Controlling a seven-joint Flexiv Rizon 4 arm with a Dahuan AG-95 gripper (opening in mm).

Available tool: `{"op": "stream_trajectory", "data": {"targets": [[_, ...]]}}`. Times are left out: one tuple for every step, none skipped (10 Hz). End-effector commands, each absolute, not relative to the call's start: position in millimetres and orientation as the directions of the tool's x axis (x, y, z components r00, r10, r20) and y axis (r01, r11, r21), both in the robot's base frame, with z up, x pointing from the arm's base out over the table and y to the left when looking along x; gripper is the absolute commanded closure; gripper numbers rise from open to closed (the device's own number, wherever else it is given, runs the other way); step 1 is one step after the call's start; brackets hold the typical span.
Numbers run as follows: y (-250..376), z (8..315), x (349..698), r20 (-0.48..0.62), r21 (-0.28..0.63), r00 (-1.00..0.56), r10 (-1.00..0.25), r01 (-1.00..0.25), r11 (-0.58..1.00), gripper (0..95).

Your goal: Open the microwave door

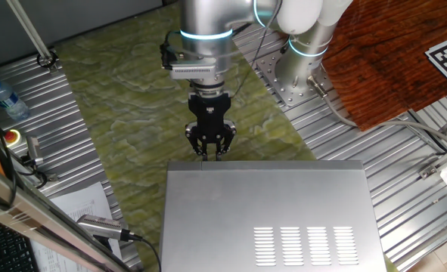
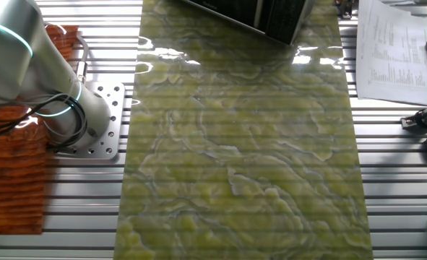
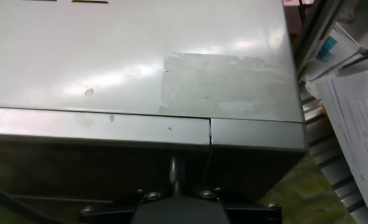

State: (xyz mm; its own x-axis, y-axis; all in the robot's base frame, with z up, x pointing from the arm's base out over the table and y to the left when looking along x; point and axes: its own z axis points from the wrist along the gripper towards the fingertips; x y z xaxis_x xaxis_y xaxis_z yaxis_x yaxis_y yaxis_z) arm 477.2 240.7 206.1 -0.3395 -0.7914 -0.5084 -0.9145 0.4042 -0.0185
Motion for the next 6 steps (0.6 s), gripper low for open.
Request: {"op": "stream_trajectory", "data": {"targets": [[240.5, 207.6, 476.1, -0.511, -0.018, -0.346, -0.787, -0.911, 0.412, 76.0], [240.3, 207.6, 476.1, -0.51, -0.005, -0.37, -0.777, -0.902, 0.432, 95.0], [240.2, 207.6, 476.0, -0.509, 0.004, -0.371, -0.776, -0.903, 0.43, 95.0], [240.0, 207.4, 476.1, -0.518, 0.012, -0.369, -0.772, -0.905, 0.425, 95.0], [239.4, 207.0, 476.4, -0.531, 0.013, -0.356, -0.769, -0.911, 0.413, 95.0], [237.2, 207.8, 476.1, -0.53, 0.014, -0.347, -0.774, -0.916, 0.402, 95.0]]}}
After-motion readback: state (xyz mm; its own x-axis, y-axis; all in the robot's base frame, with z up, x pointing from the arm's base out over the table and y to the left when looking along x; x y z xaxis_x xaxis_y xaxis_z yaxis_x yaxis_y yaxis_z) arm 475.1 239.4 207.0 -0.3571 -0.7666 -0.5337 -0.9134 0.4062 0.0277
